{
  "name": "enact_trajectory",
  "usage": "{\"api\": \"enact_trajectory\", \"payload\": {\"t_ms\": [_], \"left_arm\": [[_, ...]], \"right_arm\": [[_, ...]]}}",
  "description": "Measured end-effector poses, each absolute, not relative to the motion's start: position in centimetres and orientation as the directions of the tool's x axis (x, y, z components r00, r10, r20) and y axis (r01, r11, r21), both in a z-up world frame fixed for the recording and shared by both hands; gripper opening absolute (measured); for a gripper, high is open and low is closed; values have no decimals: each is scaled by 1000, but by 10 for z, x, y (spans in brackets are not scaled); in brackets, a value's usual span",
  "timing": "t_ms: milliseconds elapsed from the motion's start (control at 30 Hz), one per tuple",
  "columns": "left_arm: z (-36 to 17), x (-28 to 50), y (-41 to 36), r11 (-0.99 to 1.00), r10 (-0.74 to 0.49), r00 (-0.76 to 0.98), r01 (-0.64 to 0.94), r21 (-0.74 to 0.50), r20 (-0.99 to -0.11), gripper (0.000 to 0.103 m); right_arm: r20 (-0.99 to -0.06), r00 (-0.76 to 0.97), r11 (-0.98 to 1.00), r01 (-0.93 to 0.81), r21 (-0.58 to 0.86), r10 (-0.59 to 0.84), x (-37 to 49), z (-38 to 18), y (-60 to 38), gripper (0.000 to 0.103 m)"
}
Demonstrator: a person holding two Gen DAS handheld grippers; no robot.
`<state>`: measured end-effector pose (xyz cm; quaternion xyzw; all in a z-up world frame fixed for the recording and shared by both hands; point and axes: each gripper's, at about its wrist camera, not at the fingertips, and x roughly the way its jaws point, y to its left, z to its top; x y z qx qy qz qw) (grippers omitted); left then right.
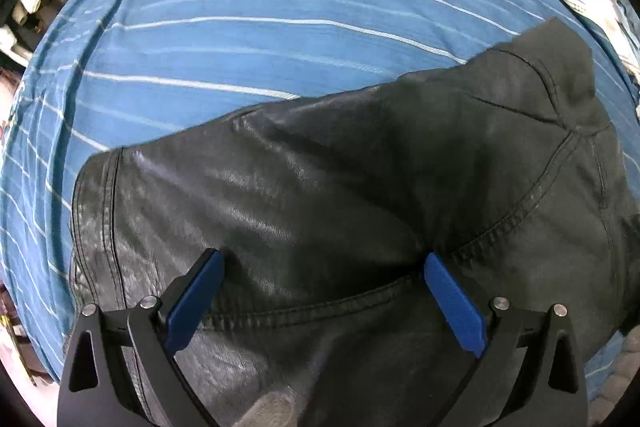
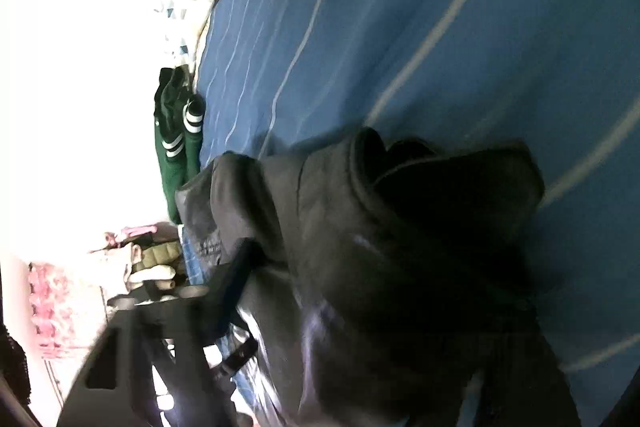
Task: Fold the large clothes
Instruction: 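Grasp the jacket hem with the right gripper and fold it toward the collar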
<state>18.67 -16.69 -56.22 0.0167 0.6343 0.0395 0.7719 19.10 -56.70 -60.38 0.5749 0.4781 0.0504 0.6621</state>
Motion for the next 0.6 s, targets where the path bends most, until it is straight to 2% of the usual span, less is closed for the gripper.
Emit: {"api": "enact_trajectory", "payload": {"t_ms": [133,300,400,467,600], "left_arm": [[-564,193,-177,996,91,204,-6,92,-975,103],[-567,222,-193,999,6,234,32,13,-972,103],[-568,250,-203,995,-92,229,57,-81,-969,103],[-565,260,-199,991,-134,215,34,-129,-968,103],[-529,234,-137,961,-168,256,-175,-216,-952,103]], "right_arm": [[-550,591,339,437,833,590,198,-571,-557,20],[-497,646,392,314,865,579,215,-501,-538,18],[-509,648,502,218,837,567,237,-454,-513,18],[-530,635,574,163,803,561,253,-429,-493,18],[-555,579,655,47,754,597,277,-391,-439,18]]}}
